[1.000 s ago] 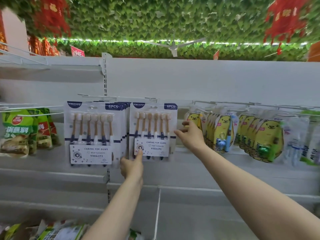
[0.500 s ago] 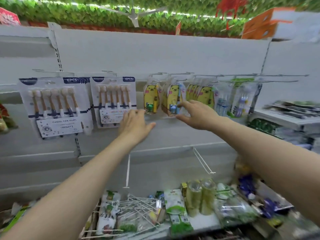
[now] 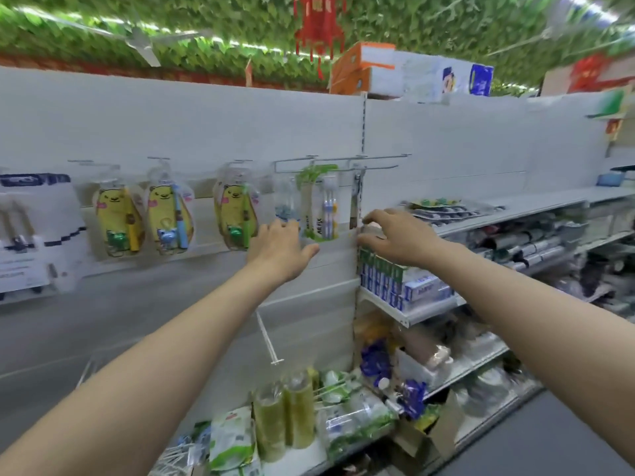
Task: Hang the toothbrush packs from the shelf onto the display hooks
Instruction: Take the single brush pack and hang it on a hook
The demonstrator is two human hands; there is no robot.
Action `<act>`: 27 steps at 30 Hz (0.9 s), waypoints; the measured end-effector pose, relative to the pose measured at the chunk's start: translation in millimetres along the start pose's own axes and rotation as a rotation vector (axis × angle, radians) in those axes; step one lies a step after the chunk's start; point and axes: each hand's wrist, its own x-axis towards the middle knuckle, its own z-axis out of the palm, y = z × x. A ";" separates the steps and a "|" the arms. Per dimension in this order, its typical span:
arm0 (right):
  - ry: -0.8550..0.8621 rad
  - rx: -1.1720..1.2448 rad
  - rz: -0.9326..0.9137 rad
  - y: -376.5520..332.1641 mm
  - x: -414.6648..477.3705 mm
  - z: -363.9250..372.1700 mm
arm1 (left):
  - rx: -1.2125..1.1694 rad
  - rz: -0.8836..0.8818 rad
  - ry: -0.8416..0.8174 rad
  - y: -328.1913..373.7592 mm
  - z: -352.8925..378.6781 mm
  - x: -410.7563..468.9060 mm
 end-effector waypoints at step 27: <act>-0.002 -0.019 0.230 532.2 137.7 29.1 | -0.242 0.118 -0.069 370.0 250.4 352.9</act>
